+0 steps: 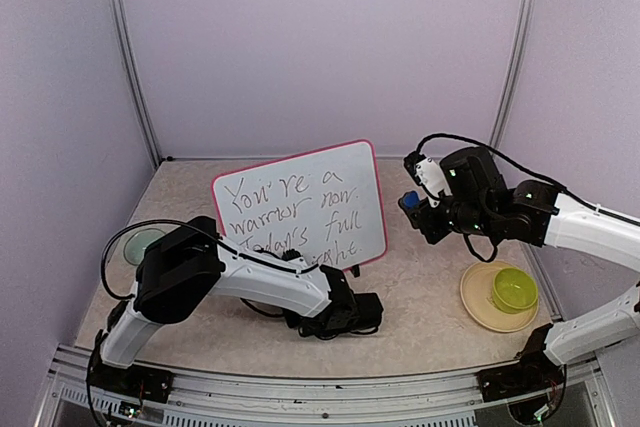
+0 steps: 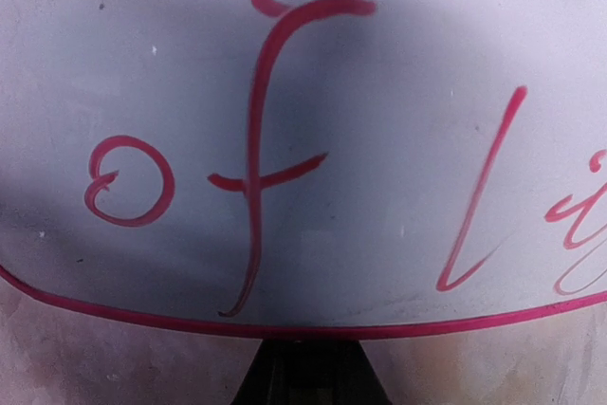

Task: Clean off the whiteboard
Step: Move the whiteboard to the center of the board.

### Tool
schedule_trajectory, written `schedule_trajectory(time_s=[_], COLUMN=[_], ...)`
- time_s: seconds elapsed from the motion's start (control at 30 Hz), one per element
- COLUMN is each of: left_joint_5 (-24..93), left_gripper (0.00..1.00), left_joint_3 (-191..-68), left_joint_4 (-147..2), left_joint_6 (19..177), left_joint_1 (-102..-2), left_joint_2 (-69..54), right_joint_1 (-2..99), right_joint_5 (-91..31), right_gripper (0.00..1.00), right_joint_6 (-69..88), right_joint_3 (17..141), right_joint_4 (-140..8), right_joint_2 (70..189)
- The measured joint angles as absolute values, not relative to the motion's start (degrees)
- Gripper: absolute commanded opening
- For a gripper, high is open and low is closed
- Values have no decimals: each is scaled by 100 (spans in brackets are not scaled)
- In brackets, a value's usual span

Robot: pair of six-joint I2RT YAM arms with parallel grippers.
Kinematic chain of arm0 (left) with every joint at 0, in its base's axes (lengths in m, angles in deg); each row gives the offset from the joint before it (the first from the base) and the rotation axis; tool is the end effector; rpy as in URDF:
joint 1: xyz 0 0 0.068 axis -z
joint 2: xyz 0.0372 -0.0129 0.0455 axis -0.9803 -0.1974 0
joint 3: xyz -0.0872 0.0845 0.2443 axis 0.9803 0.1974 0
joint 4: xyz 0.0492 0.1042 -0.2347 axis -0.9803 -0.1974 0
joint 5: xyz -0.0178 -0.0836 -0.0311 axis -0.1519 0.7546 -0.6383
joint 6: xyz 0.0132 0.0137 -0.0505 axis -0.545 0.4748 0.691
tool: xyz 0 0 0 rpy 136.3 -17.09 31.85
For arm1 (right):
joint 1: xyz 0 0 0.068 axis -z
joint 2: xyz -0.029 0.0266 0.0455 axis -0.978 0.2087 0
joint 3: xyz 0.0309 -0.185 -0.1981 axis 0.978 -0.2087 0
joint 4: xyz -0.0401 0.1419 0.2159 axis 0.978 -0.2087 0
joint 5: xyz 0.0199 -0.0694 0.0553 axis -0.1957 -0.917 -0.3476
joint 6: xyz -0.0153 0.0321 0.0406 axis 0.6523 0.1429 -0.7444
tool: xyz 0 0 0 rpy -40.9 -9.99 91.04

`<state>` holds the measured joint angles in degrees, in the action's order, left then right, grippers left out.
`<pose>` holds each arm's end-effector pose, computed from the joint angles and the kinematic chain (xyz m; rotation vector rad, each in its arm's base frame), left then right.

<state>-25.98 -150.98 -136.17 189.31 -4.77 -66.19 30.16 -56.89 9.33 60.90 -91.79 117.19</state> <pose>0.1407 -0.3850 0.0964 -0.4578 2.1803 0.2551 0.1838 0.1850 0.3047 -0.5892 2.1099 0.1606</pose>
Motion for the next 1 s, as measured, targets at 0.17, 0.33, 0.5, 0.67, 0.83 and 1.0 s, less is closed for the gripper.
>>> schedule_trajectory(time_s=[0.17, 0.33, 0.5, 0.67, 0.83, 1.0], left_joint_5=[-2484, -2440, -2318, -2180, -2139, -2051], left_gripper=[4, 10, 10, 42, 62, 73], left_joint_3=[-15098, -15100, -15196, -15275, -15284, -15264], left_joint_4=[-13650, -13650, -13650, -13643, -13606, -13508], left_joint_6=[19001, 19010, 19014, 19003, 18953, 18774], left_joint_1=[-357, -276, -121, 100, 207, 237], left_joint_2=[-6590, -6582, -6582, -6582, -6575, -6512], right_joint_1=[3016, 3016, 3016, 3016, 3016, 3016], right_joint_5=[-5665, -5657, -5663, -5670, -5676, -5694], right_gripper=[32, 32, 32, 32, 33, 33], right_joint_6=[911, 915, 935, 937, 937, 941], right_joint_3=[6090, 6138, 6381, 6451, 6451, 6460], right_joint_4=[-9185, -9238, -9294, -9297, -9308, -9360], right_joint_2=[11682, 11673, 11675, 11675, 11677, 11675])
